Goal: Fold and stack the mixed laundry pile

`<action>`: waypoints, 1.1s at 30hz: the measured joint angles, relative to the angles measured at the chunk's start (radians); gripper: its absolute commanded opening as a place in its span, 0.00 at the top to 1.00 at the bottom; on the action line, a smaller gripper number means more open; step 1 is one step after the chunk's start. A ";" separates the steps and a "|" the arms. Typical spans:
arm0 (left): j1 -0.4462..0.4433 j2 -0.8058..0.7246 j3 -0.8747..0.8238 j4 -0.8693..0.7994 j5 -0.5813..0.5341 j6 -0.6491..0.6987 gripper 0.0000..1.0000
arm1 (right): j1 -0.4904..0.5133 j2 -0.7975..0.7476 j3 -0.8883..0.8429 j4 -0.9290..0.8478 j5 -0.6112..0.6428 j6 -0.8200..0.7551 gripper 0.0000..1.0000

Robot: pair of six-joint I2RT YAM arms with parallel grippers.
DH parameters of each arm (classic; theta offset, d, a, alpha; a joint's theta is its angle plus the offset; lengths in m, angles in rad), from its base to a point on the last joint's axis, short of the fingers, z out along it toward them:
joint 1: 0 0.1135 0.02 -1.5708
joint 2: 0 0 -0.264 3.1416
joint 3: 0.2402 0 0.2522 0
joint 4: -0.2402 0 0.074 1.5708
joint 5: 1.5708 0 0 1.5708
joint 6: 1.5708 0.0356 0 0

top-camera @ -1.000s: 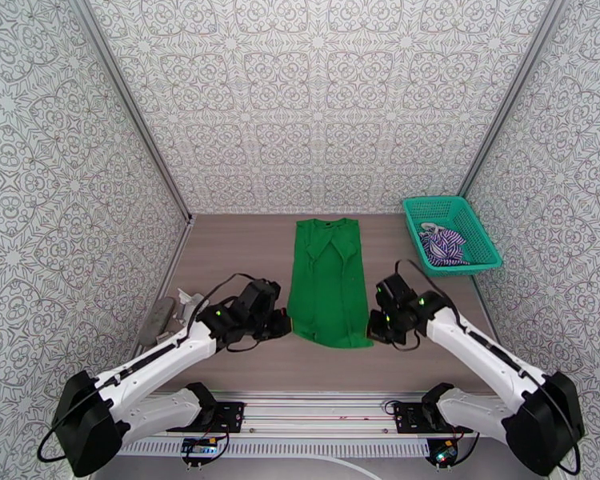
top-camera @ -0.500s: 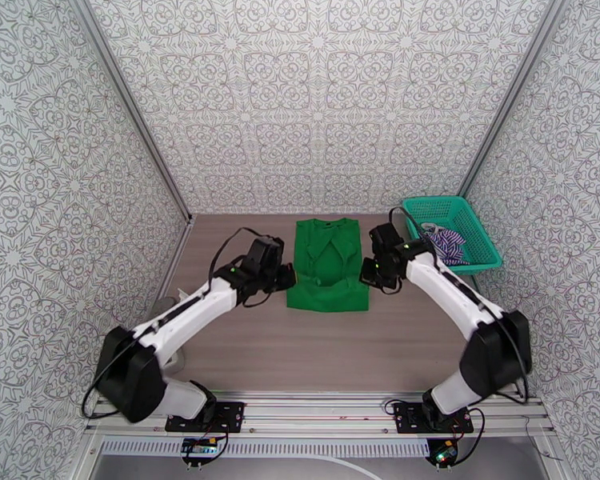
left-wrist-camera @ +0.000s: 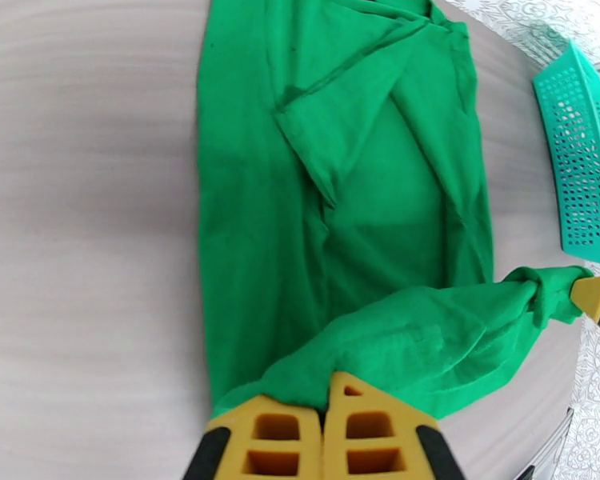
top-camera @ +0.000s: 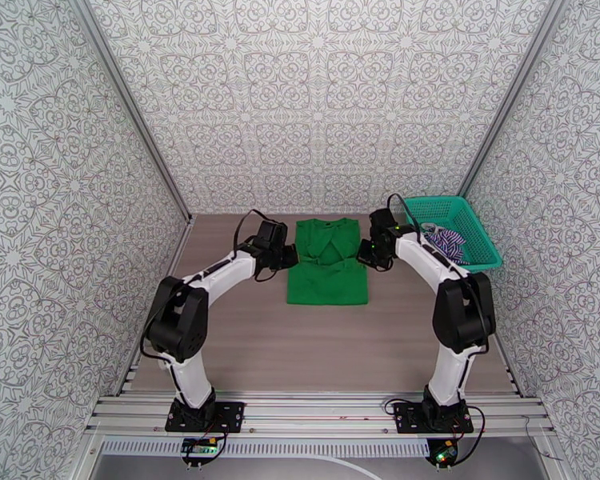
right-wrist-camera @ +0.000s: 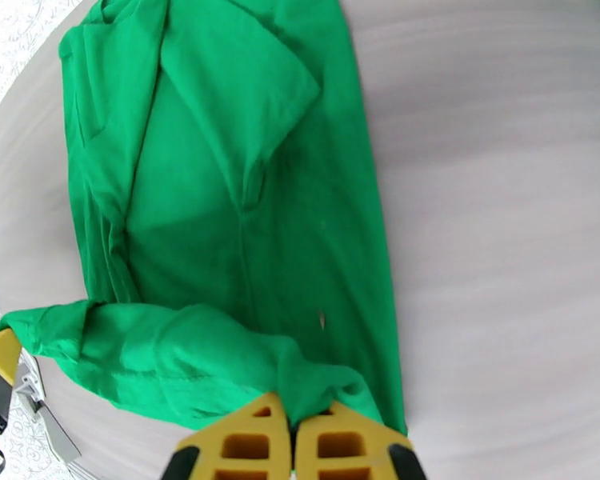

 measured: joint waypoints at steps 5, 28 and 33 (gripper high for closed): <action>0.023 0.069 0.027 0.032 0.043 -0.001 1.00 | -0.025 0.071 0.031 0.021 -0.035 -0.004 0.92; 0.149 0.124 0.034 0.283 0.141 -0.042 0.65 | -0.151 0.111 -0.033 0.381 -0.241 -0.011 0.56; 0.097 -0.016 -0.061 0.253 0.166 0.007 0.76 | -0.120 -0.015 -0.174 0.426 -0.241 -0.011 0.67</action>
